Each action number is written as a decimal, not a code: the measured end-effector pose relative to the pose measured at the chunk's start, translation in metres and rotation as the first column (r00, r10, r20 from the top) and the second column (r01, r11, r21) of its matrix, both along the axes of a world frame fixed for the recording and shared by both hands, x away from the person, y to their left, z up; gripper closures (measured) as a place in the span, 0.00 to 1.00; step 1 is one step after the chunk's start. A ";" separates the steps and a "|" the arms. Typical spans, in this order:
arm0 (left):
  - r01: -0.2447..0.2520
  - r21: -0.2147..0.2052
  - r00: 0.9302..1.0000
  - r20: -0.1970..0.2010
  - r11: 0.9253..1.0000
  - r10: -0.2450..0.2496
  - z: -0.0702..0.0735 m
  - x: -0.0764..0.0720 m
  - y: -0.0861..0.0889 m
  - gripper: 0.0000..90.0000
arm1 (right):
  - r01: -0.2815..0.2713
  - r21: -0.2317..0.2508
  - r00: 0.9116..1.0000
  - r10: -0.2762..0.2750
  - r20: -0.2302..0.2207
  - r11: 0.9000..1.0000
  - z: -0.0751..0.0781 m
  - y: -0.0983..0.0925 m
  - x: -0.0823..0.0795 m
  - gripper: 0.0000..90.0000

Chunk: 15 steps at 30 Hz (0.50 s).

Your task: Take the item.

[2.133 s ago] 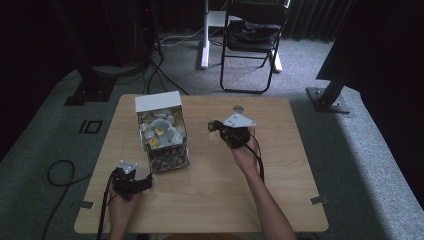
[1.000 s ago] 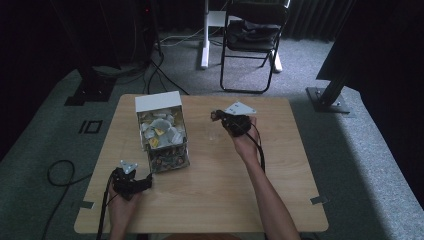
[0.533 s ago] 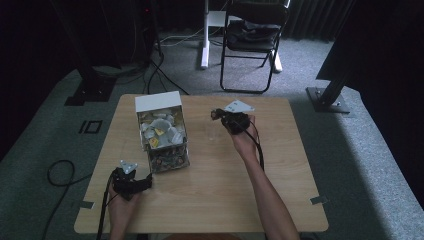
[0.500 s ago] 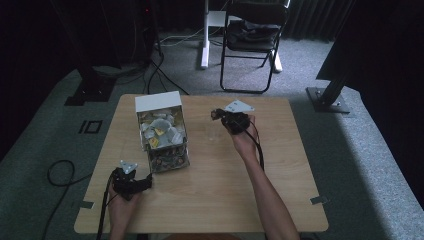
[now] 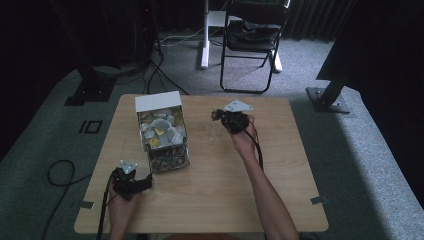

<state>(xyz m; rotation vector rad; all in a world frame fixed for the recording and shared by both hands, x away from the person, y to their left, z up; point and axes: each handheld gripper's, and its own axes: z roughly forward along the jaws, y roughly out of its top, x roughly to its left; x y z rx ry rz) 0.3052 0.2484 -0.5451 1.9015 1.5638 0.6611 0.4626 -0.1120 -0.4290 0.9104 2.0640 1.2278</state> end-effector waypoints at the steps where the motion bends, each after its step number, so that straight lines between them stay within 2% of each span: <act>1: 0.000 0.000 1.000 0.000 1.000 0.000 0.000 0.000 0.000 0.16 | 0.000 0.002 1.000 0.000 -0.002 1.000 0.000 0.000 0.000 1.00; 12: 0.000 0.000 1.000 0.000 1.000 0.000 0.000 0.000 0.000 0.16 | -0.013 -0.010 1.000 0.013 -0.022 1.000 -0.003 0.007 0.003 1.00; 13: 0.000 0.000 1.000 0.000 1.000 0.000 0.000 0.000 0.000 0.16 | -0.021 -0.012 0.999 0.021 -0.025 1.000 -0.003 0.007 0.003 0.95; 15: 0.000 0.000 1.000 0.000 1.000 0.000 0.000 0.000 0.000 0.16 | -0.042 -0.010 0.999 0.041 -0.030 0.999 -0.003 0.009 0.003 0.70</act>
